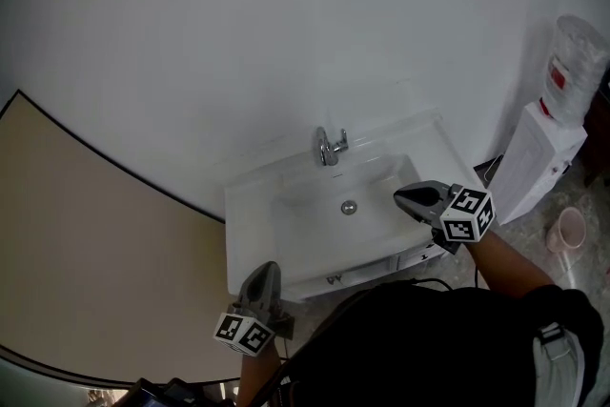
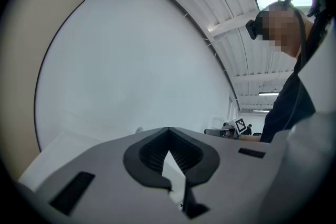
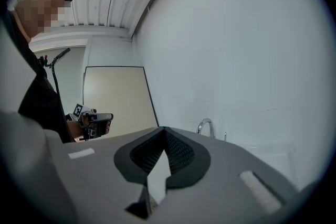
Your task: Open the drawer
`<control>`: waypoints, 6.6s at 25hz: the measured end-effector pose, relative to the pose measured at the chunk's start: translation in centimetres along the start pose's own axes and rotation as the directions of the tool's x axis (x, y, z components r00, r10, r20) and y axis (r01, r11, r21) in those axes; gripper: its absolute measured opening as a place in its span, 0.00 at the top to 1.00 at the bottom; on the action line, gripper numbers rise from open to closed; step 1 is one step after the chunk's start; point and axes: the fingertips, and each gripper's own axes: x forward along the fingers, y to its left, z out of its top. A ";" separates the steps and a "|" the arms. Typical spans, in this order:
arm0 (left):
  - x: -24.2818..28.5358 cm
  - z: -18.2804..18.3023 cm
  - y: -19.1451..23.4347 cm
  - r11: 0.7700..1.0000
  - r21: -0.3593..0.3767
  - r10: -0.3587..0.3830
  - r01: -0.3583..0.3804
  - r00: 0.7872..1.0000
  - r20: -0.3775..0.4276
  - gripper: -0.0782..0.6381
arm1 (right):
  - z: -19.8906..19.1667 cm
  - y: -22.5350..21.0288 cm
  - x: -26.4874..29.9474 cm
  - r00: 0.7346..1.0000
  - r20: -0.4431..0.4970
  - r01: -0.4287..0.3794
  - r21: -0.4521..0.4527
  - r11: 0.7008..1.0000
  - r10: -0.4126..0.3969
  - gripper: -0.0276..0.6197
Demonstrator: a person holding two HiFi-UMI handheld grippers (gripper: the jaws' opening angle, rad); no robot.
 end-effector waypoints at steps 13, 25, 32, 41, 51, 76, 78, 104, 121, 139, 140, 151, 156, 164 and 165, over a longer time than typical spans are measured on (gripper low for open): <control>6.9 0.3 9.5 0.995 -0.041 -0.094 0.092 0.994 -0.048 0.90 | 0.0 -5.6 7.8 0.995 -0.005 0.099 0.054 0.994 -0.099 0.96; 12.5 4.5 21.3 0.967 -0.063 -0.251 0.247 0.965 -0.079 0.90 | 1.8 -6.5 18.1 0.972 -0.034 0.234 0.060 0.970 -0.232 0.96; 14.8 4.5 25.3 0.950 -0.108 -0.304 0.293 0.948 -0.098 0.90 | 3.0 -7.9 20.9 0.956 -0.054 0.291 0.060 0.955 -0.288 0.96; 19.3 1.5 23.0 0.946 -0.124 -0.316 0.300 0.938 -0.140 0.90 | 1.0 -12.3 18.1 0.954 -0.086 0.296 0.083 0.952 -0.289 0.96; 25.2 -2.4 15.4 0.970 -0.127 -0.229 0.208 0.957 -0.181 0.90 | -1.9 -19.4 14.8 0.990 -0.081 0.125 0.134 0.983 -0.115 0.96; 39.0 -21.0 -6.1 0.770 -0.227 -0.610 0.596 0.584 -0.536 0.90 | -17.0 -24.6 -8.0 0.864 -0.059 0.495 0.279 0.823 -0.499 0.96; 39.5 -23.3 -8.5 0.739 -0.247 -0.636 0.626 0.529 -0.561 0.90 | -18.8 -24.5 -10.4 0.843 -0.058 0.527 0.289 0.799 -0.535 0.96; 37.9 -43.2 -24.3 0.515 -0.437 -0.718 0.737 0.093 -0.690 0.90 | -49.8 -22.3 -19.1 0.754 -0.235 0.657 0.283 0.698 -0.614 0.82; 36.1 -45.2 -24.6 0.507 -0.452 -0.712 0.734 0.061 -0.700 0.90 | -59.3 -23.9 -5.9 0.759 -0.389 0.612 0.152 0.776 -0.522 0.70; 36.1 -45.1 -23.6 0.515 -0.454 -0.711 0.727 0.066 -0.700 0.90 | -62.9 -26.2 -3.2 0.646 -0.494 0.678 0.022 0.735 -0.582 0.72; 36.2 -45.1 -23.6 0.515 -0.454 -0.710 0.727 0.066 -0.701 0.90 | -62.9 -26.2 -3.3 0.649 -0.493 0.676 0.024 0.736 -0.580 0.72; 36.4 -44.5 -23.1 0.519 -0.445 -0.707 0.730 0.074 -0.704 0.90 | -62.9 -25.9 -3.4 0.652 -0.496 0.674 0.034 0.738 -0.573 0.73; 36.3 -44.2 -23.2 0.517 -0.445 -0.712 0.731 0.079 -0.698 0.90 | -63.2 -25.2 -3.9 0.654 -0.504 0.667 0.035 0.744 -0.564 0.73; 36.0 -44.1 -24.1 0.504 -0.458 -0.728 0.733 0.075 -0.682 0.90 | -64.8 -20.7 -7.4 0.646 -0.530 0.677 0.064 0.733 -0.550 0.73; 35.9 -44.1 -24.3 0.502 -0.459 -0.729 0.733 0.073 -0.680 0.90 | -65.0 -20.2 -7.7 0.644 -0.533 0.678 0.066 0.732 -0.549 0.73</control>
